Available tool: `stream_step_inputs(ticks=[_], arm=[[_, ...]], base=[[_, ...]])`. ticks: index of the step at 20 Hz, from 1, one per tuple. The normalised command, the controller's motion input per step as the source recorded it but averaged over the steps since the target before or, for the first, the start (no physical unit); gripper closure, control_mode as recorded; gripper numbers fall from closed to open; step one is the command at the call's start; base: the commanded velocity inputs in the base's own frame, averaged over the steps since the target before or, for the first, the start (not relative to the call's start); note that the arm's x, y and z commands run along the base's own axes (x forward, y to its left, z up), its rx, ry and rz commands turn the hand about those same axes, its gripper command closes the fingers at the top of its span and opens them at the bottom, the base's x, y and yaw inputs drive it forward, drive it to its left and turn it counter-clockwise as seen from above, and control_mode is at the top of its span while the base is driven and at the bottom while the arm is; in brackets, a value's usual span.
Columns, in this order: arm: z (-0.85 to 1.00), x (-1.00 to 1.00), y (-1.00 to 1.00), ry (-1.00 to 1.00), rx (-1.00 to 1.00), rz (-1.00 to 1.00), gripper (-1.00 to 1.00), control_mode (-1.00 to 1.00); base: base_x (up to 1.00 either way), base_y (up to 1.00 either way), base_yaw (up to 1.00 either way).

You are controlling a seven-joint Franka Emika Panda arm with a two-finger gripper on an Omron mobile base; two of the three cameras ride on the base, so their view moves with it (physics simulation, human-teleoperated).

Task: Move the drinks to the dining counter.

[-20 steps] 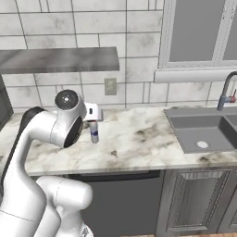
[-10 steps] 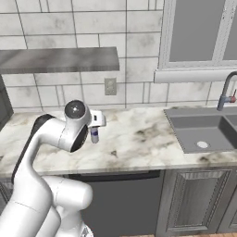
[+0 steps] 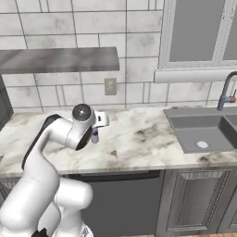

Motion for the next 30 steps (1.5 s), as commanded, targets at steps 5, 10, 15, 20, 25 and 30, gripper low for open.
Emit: stream_step_inputs(ticks=[5,10,15,20,25,30], arm=[[-0.26,0.51,0.04,0.01,0.0,0.01,-1.0,-1.0],[-0.27,0.54,0.06,0.03,0.0,0.01,-1.0,-1.0],[-0.28,0.46,0.08,0.03,0.0,0.01,-1.0,-1.0],[-0.26,0.36,0.11,0.03,0.0,0.01,-1.0,-1.0],[-0.24,0.37,0.08,0.02,0.0,0.0,-1.0,-1.0],[-0.22,0.38,0.06,0.01,0.0,0.0,-1.0,-1.0]], base=[[0.0,0.0,0.0],[0.0,0.0,0.0],[0.0,0.0,0.0],[0.0,0.0,0.0],[0.0,0.0,0.0],[0.0,0.0,0.0]])
